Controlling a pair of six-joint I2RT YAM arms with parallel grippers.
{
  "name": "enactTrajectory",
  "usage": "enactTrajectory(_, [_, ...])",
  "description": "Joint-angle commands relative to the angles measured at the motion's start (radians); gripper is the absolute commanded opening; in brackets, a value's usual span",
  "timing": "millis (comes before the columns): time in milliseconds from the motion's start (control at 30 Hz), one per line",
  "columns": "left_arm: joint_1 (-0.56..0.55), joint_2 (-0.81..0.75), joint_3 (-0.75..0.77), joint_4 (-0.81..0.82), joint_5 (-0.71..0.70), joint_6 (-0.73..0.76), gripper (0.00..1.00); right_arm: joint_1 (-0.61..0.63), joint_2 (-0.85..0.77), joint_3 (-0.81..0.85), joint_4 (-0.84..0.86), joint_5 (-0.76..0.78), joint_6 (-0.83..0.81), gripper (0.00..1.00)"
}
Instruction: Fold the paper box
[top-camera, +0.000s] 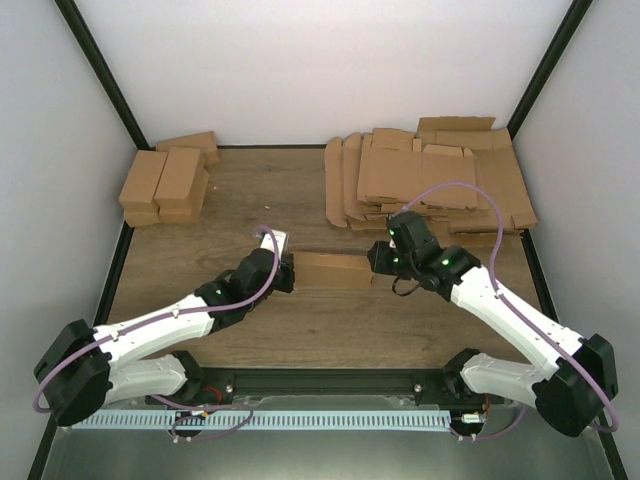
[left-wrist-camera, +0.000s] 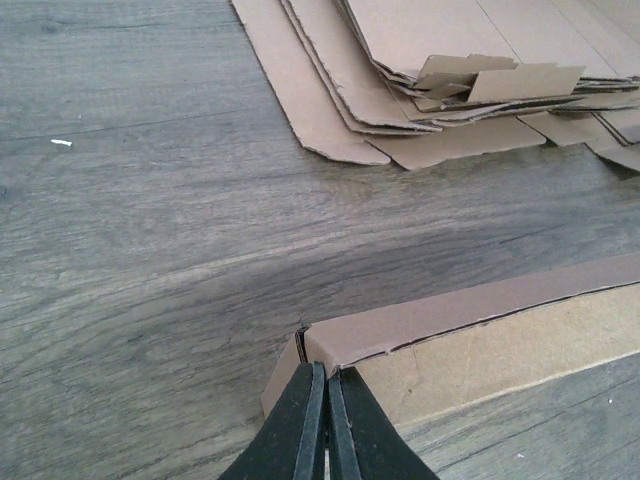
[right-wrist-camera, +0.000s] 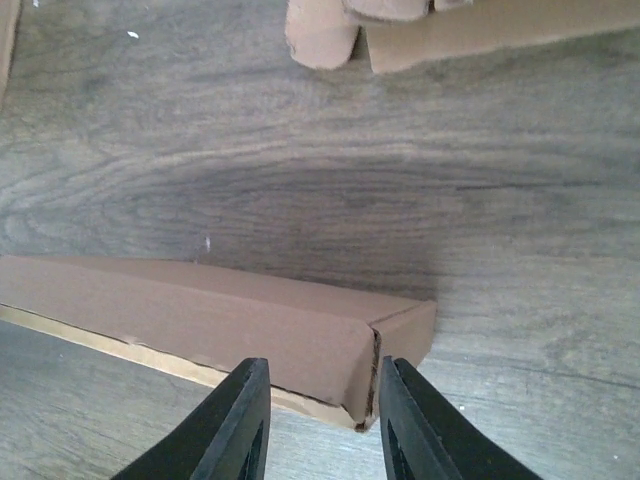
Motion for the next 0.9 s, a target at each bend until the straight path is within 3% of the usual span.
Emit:
enactTrajectory(0, [-0.017, 0.030, -0.005, -0.084, 0.031, 0.004, 0.04, -0.001, -0.016, -0.048, 0.042, -0.036, 0.036, 0.31])
enactTrajectory(267, [-0.022, 0.053, 0.009, -0.081, 0.032, 0.000, 0.06, -0.001, -0.019, -0.122, 0.076, -0.064, 0.066, 0.23])
enactTrajectory(533, [-0.024, -0.037, 0.037, -0.144, 0.078, -0.056, 0.36, -0.002, -0.019, -0.136, 0.073, -0.048, 0.060, 0.21])
enactTrajectory(867, [0.042, -0.176, 0.094, -0.174, 0.209, -0.184, 0.62, -0.001, -0.014, -0.141, 0.078, -0.036, 0.046, 0.20])
